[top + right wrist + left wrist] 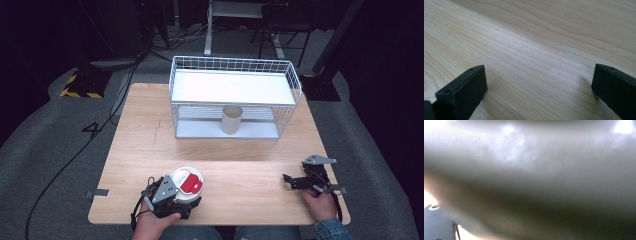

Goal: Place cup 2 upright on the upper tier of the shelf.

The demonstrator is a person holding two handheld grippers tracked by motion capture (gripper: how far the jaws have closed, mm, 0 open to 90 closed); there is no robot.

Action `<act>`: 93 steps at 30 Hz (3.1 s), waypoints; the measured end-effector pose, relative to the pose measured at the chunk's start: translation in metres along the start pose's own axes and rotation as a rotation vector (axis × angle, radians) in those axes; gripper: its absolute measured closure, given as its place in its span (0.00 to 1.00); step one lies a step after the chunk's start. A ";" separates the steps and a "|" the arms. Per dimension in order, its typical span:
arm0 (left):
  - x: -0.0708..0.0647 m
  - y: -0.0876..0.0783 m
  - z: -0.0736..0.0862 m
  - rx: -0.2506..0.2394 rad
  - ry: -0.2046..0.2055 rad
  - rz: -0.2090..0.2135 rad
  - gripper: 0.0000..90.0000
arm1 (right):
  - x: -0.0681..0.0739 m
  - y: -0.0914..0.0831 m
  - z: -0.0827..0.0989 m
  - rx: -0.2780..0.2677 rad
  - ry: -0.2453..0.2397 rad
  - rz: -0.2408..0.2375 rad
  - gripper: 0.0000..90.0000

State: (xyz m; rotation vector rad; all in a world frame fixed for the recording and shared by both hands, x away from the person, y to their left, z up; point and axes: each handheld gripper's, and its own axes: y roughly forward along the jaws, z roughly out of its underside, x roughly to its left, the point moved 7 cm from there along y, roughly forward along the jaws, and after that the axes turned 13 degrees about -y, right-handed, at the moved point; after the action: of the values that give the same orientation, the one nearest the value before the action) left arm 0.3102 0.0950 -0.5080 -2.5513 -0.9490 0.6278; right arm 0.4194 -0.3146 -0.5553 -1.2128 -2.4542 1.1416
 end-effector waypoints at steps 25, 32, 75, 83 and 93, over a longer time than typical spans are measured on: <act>-0.002 0.004 -0.010 0.021 0.008 0.038 0.14 | 0.000 0.000 0.000 0.001 0.000 0.000 0.00; -0.005 0.002 -0.027 0.003 0.023 0.051 0.14 | 0.000 0.000 0.000 0.000 0.000 0.000 0.00; 0.005 -0.002 -0.183 -0.088 0.081 0.064 0.14 | 0.001 -0.001 0.000 -0.001 0.009 0.015 0.02; 0.013 0.003 -0.207 -0.105 0.067 0.075 0.14 | 0.000 0.001 -0.002 -0.001 0.009 0.013 0.02; 0.023 0.009 -0.233 -0.115 0.077 0.060 0.14 | 0.000 0.003 -0.003 -0.004 -0.002 0.001 0.02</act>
State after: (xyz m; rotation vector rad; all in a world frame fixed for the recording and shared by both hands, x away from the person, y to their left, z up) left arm 0.4501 0.0655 -0.3228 -2.6933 -0.9105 0.5010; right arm 0.4229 -0.3118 -0.5550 -1.2149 -2.4588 1.1389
